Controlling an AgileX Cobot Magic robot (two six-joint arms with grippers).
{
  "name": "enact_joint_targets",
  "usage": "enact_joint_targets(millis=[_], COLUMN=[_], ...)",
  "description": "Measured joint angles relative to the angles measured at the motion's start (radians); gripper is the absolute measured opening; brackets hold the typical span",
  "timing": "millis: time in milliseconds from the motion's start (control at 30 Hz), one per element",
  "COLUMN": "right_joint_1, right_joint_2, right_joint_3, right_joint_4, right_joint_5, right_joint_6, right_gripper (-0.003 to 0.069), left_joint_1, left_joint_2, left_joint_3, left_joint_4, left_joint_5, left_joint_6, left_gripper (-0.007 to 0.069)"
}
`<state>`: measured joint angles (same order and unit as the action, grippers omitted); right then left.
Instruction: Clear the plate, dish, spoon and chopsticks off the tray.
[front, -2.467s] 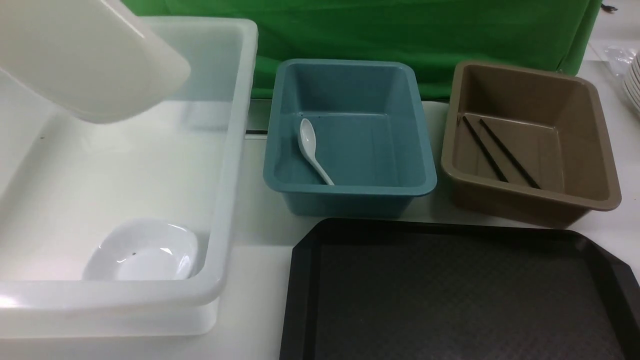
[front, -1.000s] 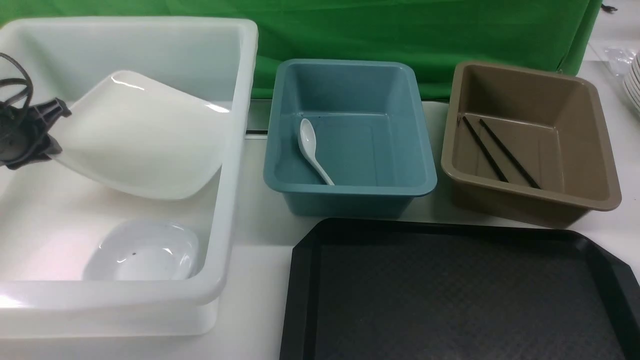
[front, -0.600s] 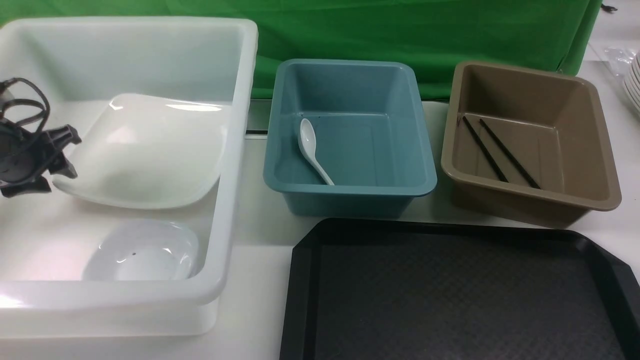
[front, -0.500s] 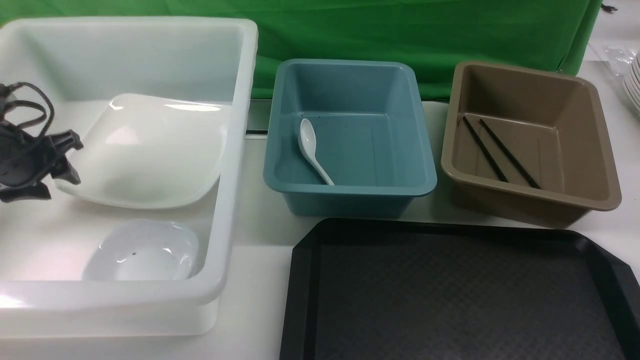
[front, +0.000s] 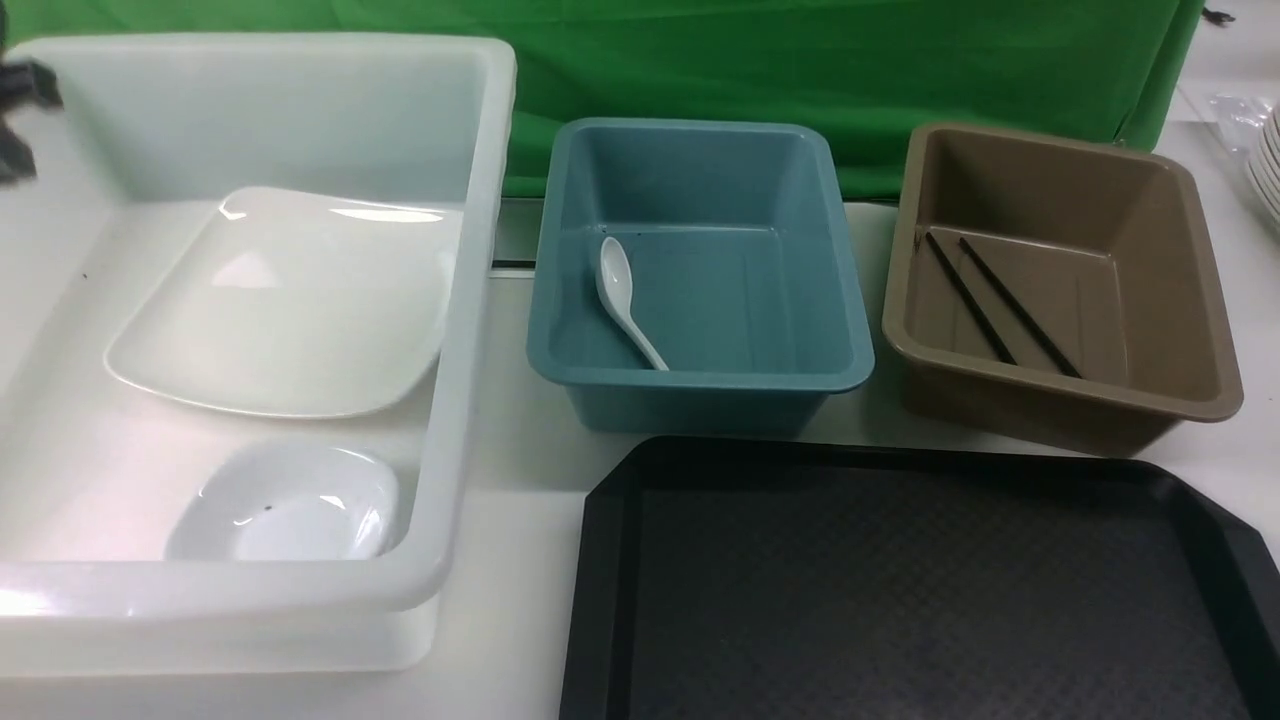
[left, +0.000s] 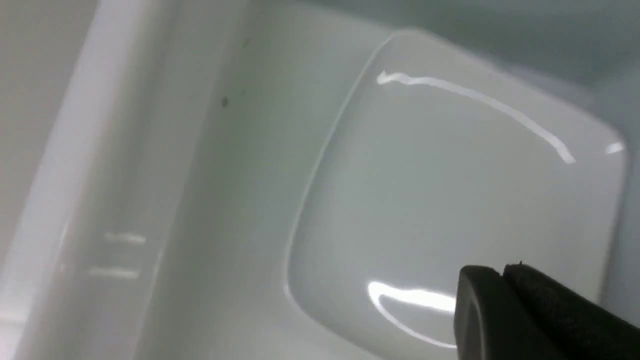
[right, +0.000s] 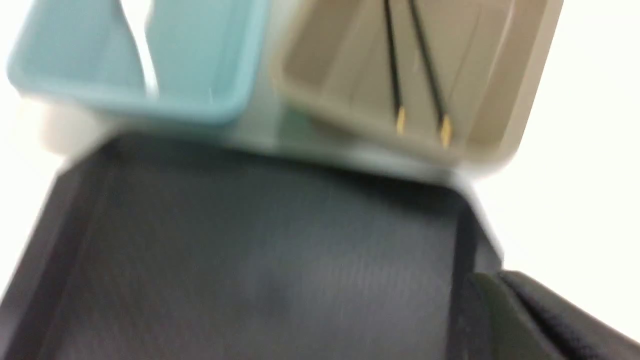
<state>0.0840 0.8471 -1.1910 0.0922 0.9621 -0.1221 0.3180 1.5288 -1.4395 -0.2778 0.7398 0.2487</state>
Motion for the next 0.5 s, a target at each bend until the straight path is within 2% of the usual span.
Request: enact_joint_targets(millis=[133, 267, 367, 433, 467, 500], right_joint_1=[0.0, 0.0, 0.0, 0.0, 0.0, 0.0], right_joint_2=[-0.016, -0.095, -0.193, -0.308, -0.328, -0.398], right_joint_3=[-0.051, -0.019, 0.066, 0.182, 0.193, 0.273], right_joint_4=[0.001, 0.005, 0.005, 0.006, 0.006, 0.006], right_joint_5=[-0.091, -0.231, -0.389, -0.594, -0.633, -0.777], right_joint_6=[-0.022, -0.046, -0.052, -0.053, -0.053, -0.054], right_gripper=[0.0021, 0.0021, 0.0021, 0.0021, 0.0021, 0.0021], left_joint_1=[0.0, 0.0, 0.0, 0.0, 0.0, 0.0], left_joint_2=[-0.161, -0.375, -0.509, -0.658, -0.67, -0.762], left_joint_3=[0.001, 0.075, 0.167, 0.287, 0.307, 0.379], left_joint_4=[-0.09, -0.231, -0.29, -0.34, -0.343, -0.368], left_joint_5=[0.027, 0.038, 0.035, 0.035, 0.035, 0.034], left_joint_6=[0.069, 0.185, 0.234, 0.259, 0.262, 0.274], left_gripper=[0.0004, 0.0001, 0.0001, 0.0001, 0.0001, 0.0001])
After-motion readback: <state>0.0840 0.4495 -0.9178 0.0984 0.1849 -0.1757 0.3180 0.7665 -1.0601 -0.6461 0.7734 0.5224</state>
